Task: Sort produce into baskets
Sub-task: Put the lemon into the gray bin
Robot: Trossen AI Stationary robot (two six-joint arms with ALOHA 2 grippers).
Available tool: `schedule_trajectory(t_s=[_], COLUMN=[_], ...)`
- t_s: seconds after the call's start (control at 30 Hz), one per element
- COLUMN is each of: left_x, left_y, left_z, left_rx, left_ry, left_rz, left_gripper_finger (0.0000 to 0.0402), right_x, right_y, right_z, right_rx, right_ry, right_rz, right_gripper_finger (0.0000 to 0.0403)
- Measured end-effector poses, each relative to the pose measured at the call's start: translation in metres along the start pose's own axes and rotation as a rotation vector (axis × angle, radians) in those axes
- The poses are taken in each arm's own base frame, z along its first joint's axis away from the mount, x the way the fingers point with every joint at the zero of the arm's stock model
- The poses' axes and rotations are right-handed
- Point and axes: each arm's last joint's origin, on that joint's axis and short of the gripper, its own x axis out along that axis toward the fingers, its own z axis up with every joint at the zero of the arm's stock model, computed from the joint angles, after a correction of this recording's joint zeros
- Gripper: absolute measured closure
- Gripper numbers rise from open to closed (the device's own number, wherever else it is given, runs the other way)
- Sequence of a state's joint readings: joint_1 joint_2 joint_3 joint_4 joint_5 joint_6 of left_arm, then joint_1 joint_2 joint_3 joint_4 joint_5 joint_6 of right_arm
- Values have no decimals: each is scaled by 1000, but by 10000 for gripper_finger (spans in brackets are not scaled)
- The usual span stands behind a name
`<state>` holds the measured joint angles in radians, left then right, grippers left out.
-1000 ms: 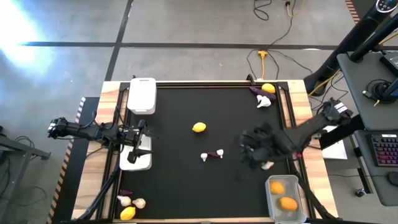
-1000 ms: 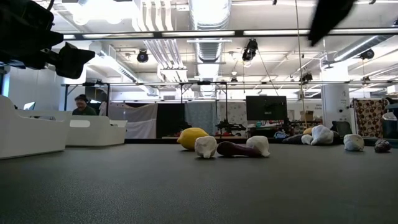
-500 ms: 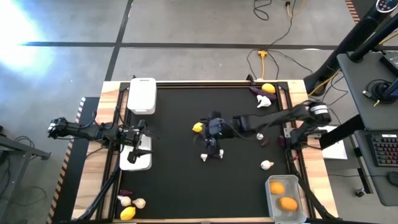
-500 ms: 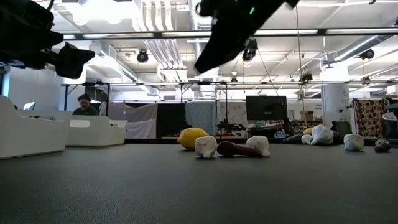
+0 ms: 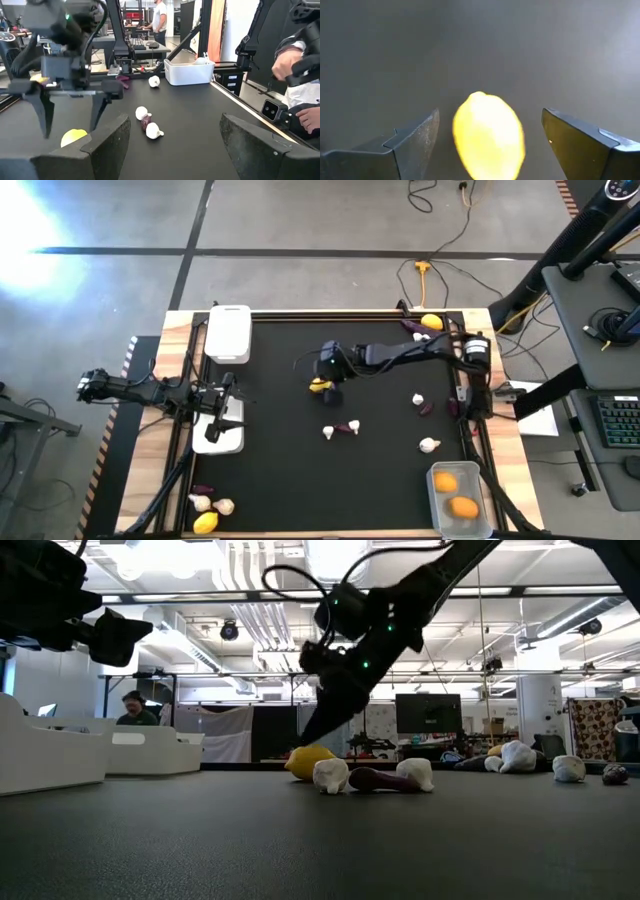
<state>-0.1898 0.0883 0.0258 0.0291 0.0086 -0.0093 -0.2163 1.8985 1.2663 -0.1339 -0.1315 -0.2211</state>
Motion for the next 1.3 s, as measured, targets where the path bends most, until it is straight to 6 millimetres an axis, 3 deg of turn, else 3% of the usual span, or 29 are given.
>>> schedule_trajectory(t_s=[0.33, 0.67, 0.83, 0.93, 1.03, 1.17, 1.3], left_x=[0, 0, 0, 0, 0, 0, 0], left_y=[0, 0, 0, 0, 0, 0, 0], left_z=[0, 0, 0, 0, 0, 0, 0], left_rx=[0, 0, 0, 0, 0, 0, 0], left_ry=[1, 1, 1, 1, 1, 0, 2], left_rz=[0, 0, 0, 0, 0, 0, 0], left_gripper_finger=[114, 114, 114, 114, 114, 114, 114], right_x=[21, 21, 15, -4, -36, -85, -138], right_y=[-5, -6, -3, 7, 28, 72, 129], right_z=[-18, -17, -12, -1, 16, 26, 21], right_rx=[-10, 25, 59, 52, 43, 59, 109], right_ry=[57, 54, 46, 60, 84, 145, 238], right_rz=[72, 69, 70, 86, 109, 139, 95], right_gripper_finger=[84, 167, 188, 187, 186, 186, 186])
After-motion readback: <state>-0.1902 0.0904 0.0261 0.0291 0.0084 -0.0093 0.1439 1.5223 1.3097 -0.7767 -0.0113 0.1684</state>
